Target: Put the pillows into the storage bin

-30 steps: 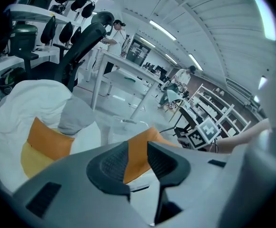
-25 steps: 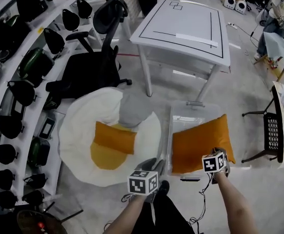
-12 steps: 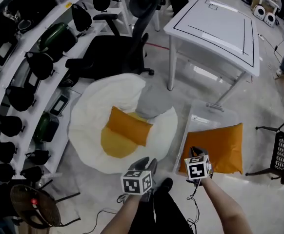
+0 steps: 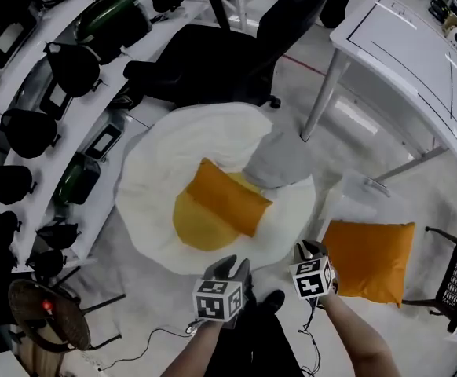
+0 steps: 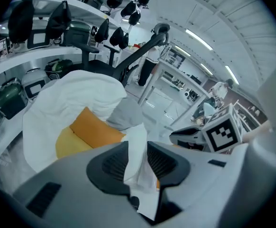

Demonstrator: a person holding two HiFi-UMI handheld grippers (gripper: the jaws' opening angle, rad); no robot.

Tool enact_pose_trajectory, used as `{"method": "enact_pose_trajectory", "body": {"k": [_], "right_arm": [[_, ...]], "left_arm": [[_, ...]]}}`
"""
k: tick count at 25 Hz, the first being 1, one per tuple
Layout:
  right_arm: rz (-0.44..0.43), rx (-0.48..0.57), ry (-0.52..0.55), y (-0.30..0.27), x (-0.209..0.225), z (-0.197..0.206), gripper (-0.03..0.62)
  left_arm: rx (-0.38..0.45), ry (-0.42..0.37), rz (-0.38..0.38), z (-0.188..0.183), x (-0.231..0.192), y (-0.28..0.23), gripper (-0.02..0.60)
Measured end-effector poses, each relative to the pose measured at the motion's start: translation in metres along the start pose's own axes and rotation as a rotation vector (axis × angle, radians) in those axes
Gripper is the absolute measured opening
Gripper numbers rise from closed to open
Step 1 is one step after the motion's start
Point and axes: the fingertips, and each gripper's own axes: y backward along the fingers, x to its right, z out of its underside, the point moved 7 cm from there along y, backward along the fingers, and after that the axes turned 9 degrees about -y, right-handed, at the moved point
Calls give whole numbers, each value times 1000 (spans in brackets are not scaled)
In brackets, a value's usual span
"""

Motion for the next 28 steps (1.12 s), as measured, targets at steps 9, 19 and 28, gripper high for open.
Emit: {"method": "enact_pose_trajectory", "body": {"k": [9,19,28], "right_arm": [[26,-81,207,-133,-19,-15,89],[52,-157,437,-252,-27,-14,115],[72,-182,833,-327,-34,-25,140]], "left_arm": [[-20,80,-19,20,-94,-64,122],[-36,189,-53,62,-163,-119,122],[-22,270,-69,98,-189,-142,123]]}}
